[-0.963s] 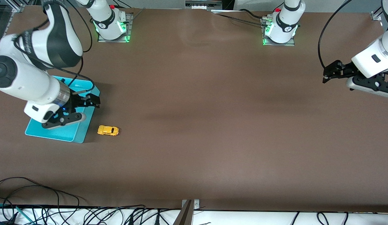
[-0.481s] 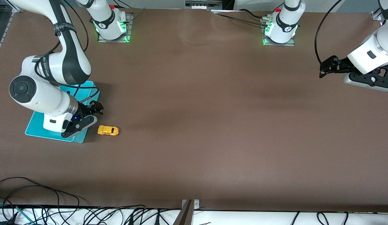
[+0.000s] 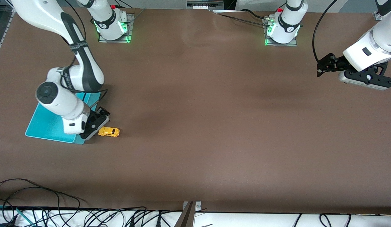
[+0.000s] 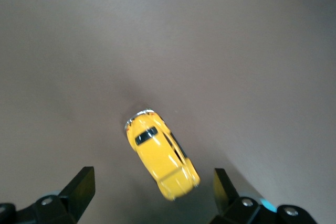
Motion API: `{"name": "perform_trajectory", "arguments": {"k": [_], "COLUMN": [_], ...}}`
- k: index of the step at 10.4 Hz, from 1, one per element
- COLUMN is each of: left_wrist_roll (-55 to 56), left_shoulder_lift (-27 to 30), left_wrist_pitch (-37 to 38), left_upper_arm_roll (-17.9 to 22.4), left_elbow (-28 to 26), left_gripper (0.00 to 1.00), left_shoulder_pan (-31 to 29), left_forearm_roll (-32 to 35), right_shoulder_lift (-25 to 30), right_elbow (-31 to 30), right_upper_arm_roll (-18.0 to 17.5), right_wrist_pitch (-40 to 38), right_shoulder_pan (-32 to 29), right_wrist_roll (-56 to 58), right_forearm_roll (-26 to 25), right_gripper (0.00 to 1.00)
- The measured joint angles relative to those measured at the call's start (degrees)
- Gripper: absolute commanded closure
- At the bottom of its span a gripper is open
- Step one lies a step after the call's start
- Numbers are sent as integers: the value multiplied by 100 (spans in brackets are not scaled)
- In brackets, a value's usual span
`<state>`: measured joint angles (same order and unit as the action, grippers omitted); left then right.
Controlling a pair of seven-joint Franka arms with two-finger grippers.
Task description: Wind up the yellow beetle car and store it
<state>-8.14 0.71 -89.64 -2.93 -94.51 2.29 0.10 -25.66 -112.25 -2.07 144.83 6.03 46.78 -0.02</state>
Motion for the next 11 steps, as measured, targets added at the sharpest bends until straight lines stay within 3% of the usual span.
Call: {"name": "perform_trajectory", "arguments": {"k": [5,11], "left_wrist_roll": [316,374], "left_shoulder_lift": [0,-3], "left_wrist_pitch": [2,204], "left_upper_arm_roll": [25,42], "left_elbow": [27,88], "left_gripper": [0,0], "left_shoulder_pan": [1,-3], "left_forearm_roll": [-133,-134], "right_shoulder_lift": [-115,-396], "right_elbow": [-622,-621], "right_upper_arm_roll": [-157,-149], "right_wrist_pitch": [1115,1600], "right_shoulder_pan": [15,-227], "right_wrist_roll": [1806,2998], "right_forearm_roll": [-4,-4], "right_gripper": [0,0]}}
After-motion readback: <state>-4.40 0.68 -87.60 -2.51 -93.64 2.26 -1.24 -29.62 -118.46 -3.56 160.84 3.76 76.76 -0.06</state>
